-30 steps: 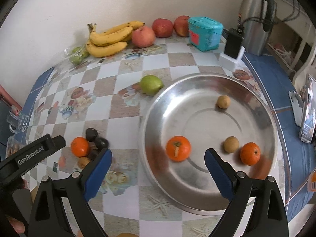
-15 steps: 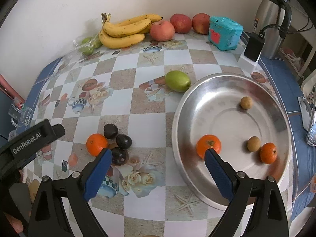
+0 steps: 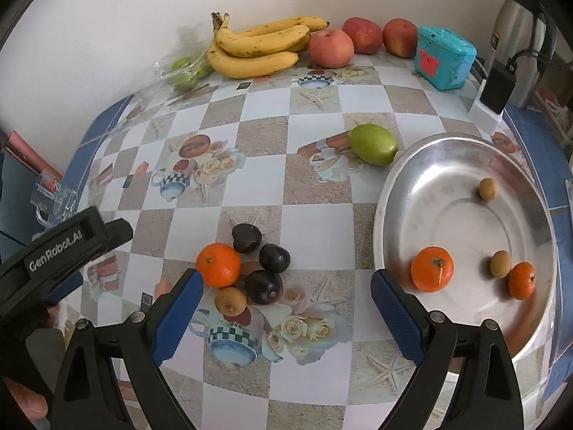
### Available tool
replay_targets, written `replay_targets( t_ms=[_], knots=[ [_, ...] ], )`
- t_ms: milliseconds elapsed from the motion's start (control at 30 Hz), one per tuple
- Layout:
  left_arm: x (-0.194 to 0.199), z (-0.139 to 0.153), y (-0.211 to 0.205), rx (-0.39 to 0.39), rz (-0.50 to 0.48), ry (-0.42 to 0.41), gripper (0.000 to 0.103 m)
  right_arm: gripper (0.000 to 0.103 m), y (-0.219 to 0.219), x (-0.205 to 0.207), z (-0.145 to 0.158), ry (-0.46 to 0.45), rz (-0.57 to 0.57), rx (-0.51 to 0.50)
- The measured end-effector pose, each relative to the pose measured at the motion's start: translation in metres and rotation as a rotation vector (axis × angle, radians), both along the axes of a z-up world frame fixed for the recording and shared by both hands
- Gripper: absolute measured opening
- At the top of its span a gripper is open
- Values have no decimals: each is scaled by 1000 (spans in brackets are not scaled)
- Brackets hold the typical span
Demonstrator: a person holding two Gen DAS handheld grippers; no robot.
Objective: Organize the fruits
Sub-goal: 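Lower the left tool onto an orange and close its fingers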
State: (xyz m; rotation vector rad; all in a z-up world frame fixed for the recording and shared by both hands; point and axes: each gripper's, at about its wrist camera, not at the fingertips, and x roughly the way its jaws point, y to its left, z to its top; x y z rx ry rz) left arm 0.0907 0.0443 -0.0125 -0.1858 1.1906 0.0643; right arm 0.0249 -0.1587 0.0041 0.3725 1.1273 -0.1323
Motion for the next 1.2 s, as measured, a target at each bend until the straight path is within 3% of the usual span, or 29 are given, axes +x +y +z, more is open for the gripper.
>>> replay_targets(
  t_ms=[200, 300, 633, 967, 1100, 1200],
  knots=[
    [3, -13, -11, -24, -58, 51, 101, 92, 0, -1, 1, -20, 10, 14],
    [4, -19, -17, -42, -77, 74, 95, 71, -1, -1, -2, -22, 11, 28],
    [4, -23, -47, -110, -199, 93, 89, 56, 1, 1, -22, 16, 26, 121],
    [5, -45, -66, -183, -254, 191, 76, 55, 2, 2, -30, 53, 38, 132],
    [5, -52, -69, -233, -260, 226, 67, 55, 2, 1, -33, 64, 44, 123],
    [4, -55, -70, -250, -260, 236, 52, 55, 1, 1, -34, 70, 39, 127]
  ],
)
